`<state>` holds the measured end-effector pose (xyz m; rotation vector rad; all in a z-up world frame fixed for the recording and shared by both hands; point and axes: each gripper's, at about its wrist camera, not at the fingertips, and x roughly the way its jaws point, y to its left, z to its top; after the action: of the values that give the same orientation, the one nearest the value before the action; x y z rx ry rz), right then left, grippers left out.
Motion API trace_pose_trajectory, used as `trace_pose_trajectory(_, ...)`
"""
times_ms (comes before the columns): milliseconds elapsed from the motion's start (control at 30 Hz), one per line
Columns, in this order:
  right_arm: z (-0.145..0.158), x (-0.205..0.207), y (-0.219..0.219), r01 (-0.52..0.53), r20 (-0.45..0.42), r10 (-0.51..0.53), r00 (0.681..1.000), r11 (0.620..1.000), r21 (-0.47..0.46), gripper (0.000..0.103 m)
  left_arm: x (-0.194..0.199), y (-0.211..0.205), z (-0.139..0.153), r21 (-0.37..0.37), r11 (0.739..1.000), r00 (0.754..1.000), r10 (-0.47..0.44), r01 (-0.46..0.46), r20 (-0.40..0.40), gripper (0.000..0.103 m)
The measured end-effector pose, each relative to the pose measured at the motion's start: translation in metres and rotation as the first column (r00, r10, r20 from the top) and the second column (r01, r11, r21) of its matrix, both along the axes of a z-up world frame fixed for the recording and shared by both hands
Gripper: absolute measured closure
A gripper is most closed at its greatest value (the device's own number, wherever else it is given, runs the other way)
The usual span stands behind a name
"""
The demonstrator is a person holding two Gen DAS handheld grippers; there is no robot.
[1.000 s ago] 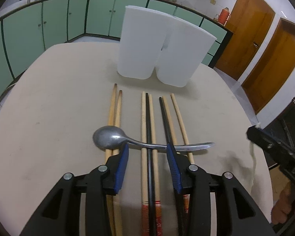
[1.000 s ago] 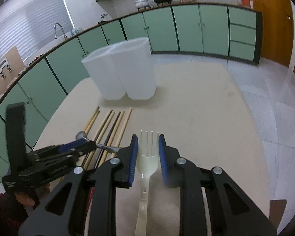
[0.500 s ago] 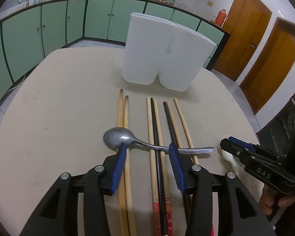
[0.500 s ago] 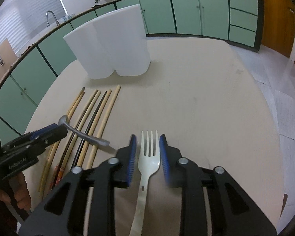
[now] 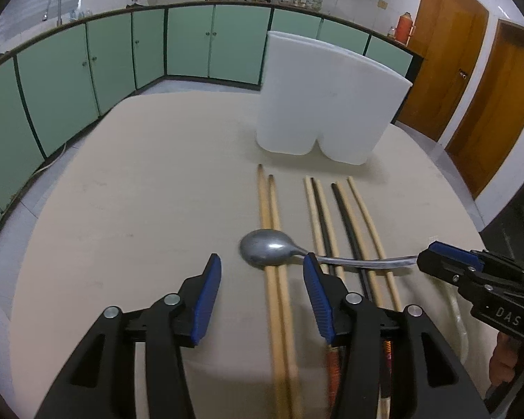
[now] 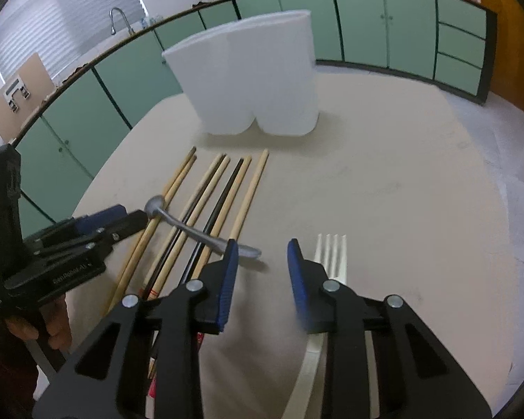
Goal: Organize utensils
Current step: 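Open the right tool, releasing the fork onto the board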
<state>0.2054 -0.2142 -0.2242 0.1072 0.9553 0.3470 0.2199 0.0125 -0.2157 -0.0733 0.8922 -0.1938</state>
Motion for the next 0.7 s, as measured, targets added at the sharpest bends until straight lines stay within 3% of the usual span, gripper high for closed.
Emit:
trace_pose_trajectory(267, -0.01, 0.008, -0.001, 0.001, -0.054, 0.002, 0.999, 0.998, 0.057, 0.072, -0.001, 0.011, -0.001, -0.001, 1.0, 1.0, 0.013, -0.013, -0.002, 0.052)
trace_pose_trajectory(433, -0.004, 0.002, 0.003, -0.031, -0.041, 0.035, 0.999, 0.996, 0.088, 0.075, -0.001, 0.016, -0.002, -0.002, 1.0, 1.0, 0.026, -0.026, -0.001, 0.05)
trace_pose_trajectory(700, -0.007, 0.007, 0.0, 0.016, -0.067, -0.009, 0.998, 0.993, 0.115, 0.075, -0.002, 0.016, 0.0, 0.012, 1.0, 1.0, 0.025, -0.025, 0.013, 0.048)
